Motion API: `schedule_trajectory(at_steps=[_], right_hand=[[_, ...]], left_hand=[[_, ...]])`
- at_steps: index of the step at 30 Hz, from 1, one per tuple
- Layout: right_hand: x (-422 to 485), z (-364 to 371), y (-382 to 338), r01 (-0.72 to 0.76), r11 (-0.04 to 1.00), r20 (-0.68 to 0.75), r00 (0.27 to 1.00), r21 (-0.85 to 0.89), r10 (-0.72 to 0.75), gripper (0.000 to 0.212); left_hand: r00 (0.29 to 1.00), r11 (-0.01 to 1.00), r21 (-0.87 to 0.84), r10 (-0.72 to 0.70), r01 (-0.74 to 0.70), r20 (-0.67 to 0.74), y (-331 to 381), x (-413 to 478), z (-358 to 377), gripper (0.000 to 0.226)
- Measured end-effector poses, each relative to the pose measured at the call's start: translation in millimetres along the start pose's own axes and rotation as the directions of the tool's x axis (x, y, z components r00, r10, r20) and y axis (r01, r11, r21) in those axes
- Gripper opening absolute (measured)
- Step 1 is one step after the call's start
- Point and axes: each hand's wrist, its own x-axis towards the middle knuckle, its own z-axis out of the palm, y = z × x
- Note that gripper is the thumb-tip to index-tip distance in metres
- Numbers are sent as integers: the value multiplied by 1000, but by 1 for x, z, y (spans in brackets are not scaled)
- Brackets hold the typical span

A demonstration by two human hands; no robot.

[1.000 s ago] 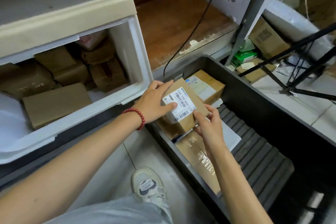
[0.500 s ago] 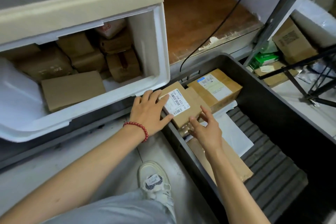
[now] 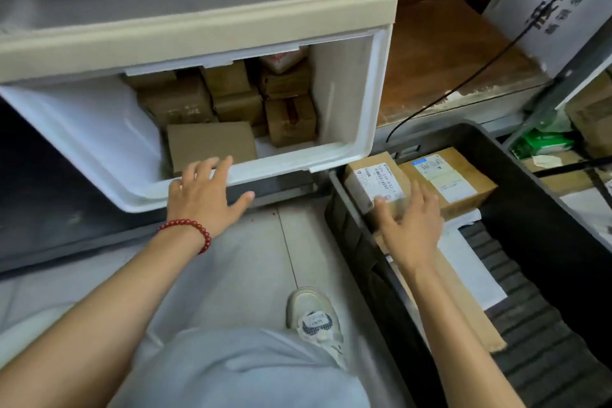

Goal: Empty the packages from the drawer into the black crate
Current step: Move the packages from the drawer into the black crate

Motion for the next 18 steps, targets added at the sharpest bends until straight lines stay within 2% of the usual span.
schedule_trajectory(at_steps=[1,3,8,13,18], right_hand=[[0,4,-15,86,996,-5,996,26,-86,67],[5,17,-46,244,968,71,966,51,-248,57],[19,66,-115,468,881,260,844,74,-470,57],[33,111,-156,544,831,436,779,-115,-450,65],[56,152,-181,477,828,545,795,-295,-264,73]], left_hand=[[998,998,-35,-57,57,6,-6,1,-2,73],[993,989,-84,-120,120,2,-15,5,-1,74],[994,993,-50,-111,110,-17,-40,16,8,75],[982,975,-118,-188,191,32,-66,43,7,78],[965,945,-198,-245,260,98,-85,66,11,85]])
